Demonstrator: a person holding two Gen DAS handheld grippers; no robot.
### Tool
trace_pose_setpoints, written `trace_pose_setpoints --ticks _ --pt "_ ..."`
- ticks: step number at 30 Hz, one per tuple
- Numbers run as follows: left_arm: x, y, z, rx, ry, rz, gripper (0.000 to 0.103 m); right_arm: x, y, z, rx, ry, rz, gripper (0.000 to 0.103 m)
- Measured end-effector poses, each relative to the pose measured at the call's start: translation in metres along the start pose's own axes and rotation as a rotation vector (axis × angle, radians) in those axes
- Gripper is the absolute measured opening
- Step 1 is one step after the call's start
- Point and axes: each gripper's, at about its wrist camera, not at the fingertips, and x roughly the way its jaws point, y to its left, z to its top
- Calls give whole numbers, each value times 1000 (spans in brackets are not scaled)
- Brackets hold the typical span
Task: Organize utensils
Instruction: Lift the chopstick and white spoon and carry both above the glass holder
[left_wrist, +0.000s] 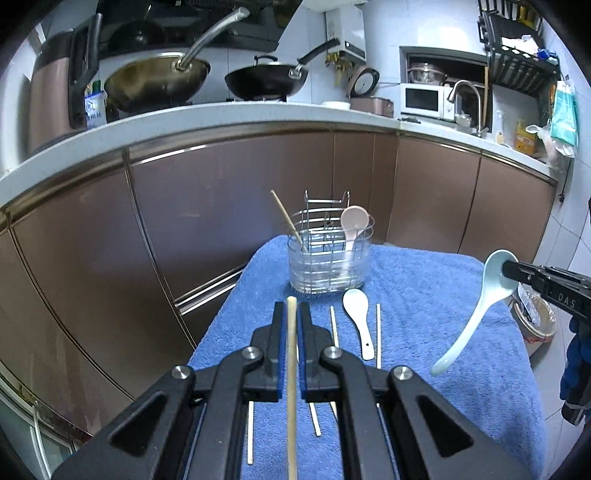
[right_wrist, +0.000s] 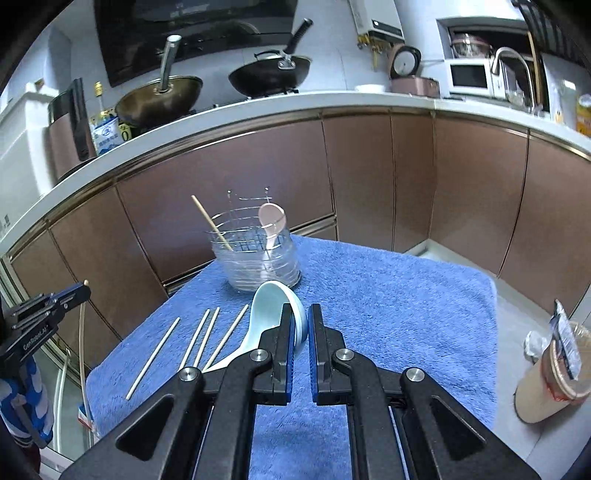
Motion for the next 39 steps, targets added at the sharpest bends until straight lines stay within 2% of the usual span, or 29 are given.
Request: trace_pose_setpoints --ticks 12,21,24,30,34,39 --pt "-26 3 -1 6 -55 7 4 -34 28 1 -71 -55 -12 7" --pt "-21 16 12 -33 -87 -4 4 -39 42 17 -122 -95 -21 7" --pt "-16 30 30 -80 -109 -27 5 -36 43 28 -138 -112 -34 7" --pt "7 63 96 -206 -201 -96 4 -20 47 71 -185 -178 -91 7" --pt "35 67 136 -259 -258 -149 4 3 53 104 -229 -237 -132 7" --pt "75 61 178 -310 -335 -201 5 43 56 131 -262 -262 -145 7"
